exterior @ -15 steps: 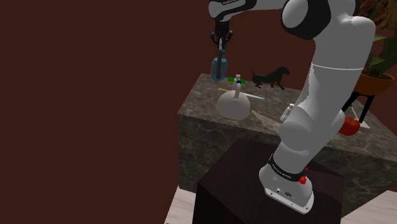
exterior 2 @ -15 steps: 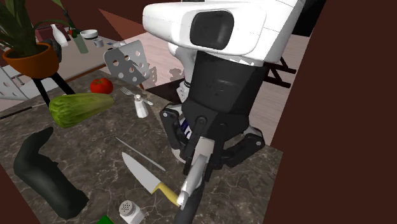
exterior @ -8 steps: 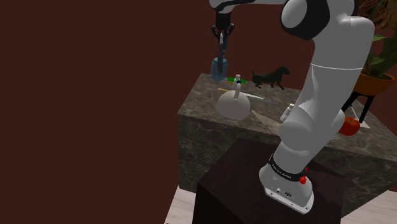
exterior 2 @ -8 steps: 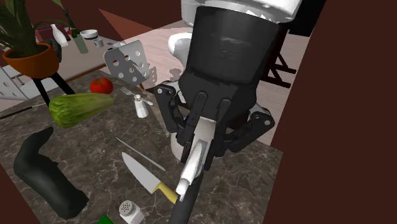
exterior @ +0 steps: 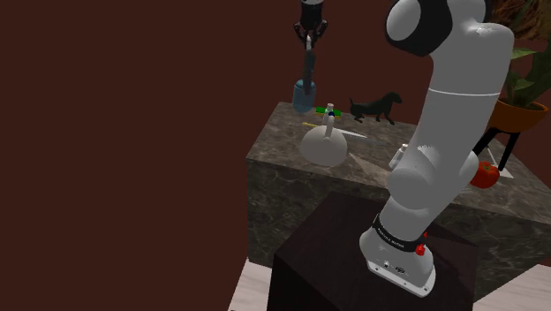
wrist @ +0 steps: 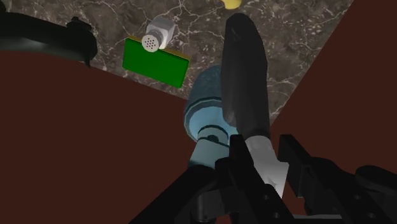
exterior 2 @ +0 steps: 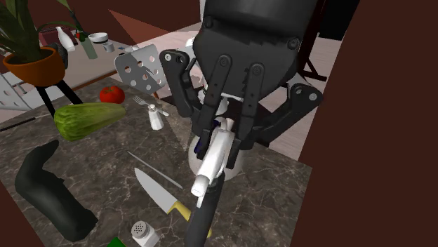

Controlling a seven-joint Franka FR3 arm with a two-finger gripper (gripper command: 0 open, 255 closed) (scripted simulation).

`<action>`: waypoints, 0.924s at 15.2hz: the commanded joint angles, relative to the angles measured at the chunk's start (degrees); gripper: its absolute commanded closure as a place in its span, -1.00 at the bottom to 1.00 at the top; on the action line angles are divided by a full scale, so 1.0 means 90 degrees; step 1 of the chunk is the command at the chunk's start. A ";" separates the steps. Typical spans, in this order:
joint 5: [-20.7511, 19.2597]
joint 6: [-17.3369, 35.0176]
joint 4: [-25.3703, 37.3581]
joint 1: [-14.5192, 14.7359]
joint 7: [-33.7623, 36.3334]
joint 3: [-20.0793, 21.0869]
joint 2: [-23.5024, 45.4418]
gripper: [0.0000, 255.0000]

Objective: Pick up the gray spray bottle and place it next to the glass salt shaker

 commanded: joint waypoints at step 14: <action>-0.0175 -0.0073 -0.2365 -0.0347 -0.0746 -0.0334 -0.2636 1.00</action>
